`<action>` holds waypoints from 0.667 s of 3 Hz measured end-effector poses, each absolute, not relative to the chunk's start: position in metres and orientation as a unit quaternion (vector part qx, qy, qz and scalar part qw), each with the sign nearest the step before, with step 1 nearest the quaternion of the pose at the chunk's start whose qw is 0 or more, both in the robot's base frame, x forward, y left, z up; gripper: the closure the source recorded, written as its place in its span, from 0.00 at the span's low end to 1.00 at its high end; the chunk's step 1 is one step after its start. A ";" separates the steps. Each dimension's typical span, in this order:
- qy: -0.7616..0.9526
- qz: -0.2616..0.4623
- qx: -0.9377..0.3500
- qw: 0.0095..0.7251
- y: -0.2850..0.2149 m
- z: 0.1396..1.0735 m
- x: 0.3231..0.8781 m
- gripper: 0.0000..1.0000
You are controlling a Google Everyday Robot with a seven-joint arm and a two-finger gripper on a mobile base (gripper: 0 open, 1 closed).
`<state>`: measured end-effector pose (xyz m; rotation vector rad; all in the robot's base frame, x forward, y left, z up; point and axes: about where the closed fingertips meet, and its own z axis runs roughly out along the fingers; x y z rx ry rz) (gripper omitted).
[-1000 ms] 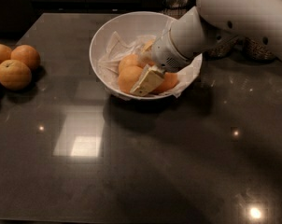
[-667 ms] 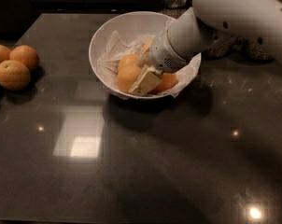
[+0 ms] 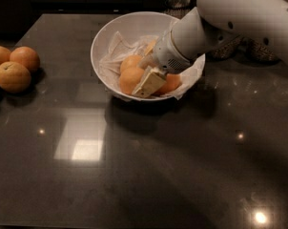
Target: Pick orange from white bowl
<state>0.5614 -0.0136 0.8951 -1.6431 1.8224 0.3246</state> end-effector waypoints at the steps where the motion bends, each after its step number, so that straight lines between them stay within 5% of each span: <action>1: 0.694 0.128 -0.617 0.349 -0.023 0.915 0.562 1.00; 2: 0.696 0.088 -0.599 0.387 -0.062 0.967 0.564 1.00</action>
Offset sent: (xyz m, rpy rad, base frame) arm 0.0049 -0.1048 0.1457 0.0456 -0.2569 -0.1721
